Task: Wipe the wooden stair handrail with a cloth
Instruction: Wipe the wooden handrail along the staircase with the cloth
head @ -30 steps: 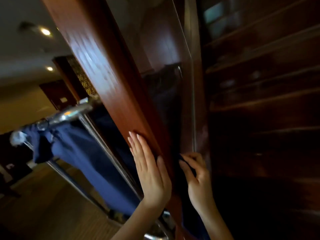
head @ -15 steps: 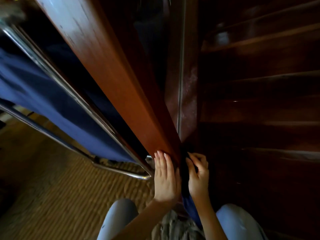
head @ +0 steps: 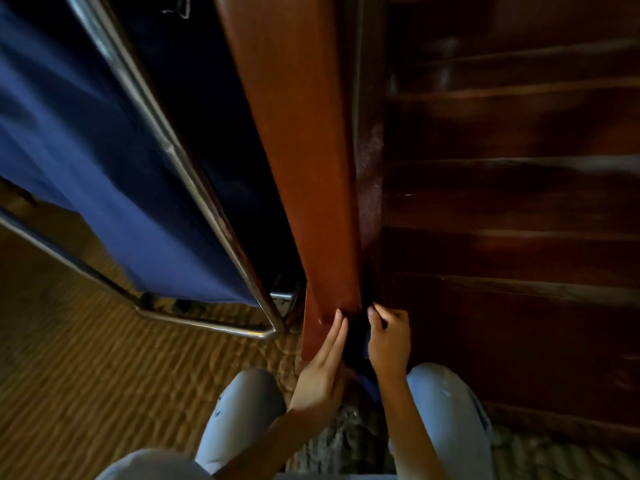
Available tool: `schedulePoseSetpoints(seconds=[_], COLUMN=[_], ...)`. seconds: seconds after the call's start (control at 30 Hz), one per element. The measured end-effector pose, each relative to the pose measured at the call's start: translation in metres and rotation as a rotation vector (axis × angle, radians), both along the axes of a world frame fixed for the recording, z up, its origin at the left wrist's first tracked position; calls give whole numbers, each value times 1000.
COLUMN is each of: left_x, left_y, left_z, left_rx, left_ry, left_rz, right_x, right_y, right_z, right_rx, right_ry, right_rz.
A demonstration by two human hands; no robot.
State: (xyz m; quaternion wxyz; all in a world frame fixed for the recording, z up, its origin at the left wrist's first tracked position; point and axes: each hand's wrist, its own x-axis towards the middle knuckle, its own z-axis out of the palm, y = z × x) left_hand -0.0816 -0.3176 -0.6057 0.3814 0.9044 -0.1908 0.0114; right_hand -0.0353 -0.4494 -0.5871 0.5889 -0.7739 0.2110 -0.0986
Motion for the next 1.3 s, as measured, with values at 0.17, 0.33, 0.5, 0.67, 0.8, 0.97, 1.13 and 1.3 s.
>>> schedulePoseSetpoints(seconds=[0.17, 0.33, 0.5, 0.67, 0.8, 0.97, 1.13, 1.3], left_x=[-16, -6, 3, 16, 26, 43, 64, 86], left_y=[11, 31, 47, 63, 71, 71, 39, 23], left_z=[5, 55, 85, 99, 91, 61, 47, 29], left_rx=[-591, -790, -836, -1046, -1234, -1300, -1056, -927], left_ry=[307, 326, 183, 101, 89, 100, 83, 92], left_rz=[138, -30, -89, -37, 108, 367, 293, 304], right_x=[-49, -59, -49, -45, -38, -32, -27, -25], right_y=[7, 25, 29, 44, 64, 68, 78, 80], right_z=[8, 44, 101, 130, 129, 110, 83, 63], right_rx=[507, 534, 170, -177, -461, -537, -552, -583], right_ry=[39, -181, -394, -502, -574, -594, -407, -269], right_rz=[97, 236, 259, 141, 37, -37, -10, 12])
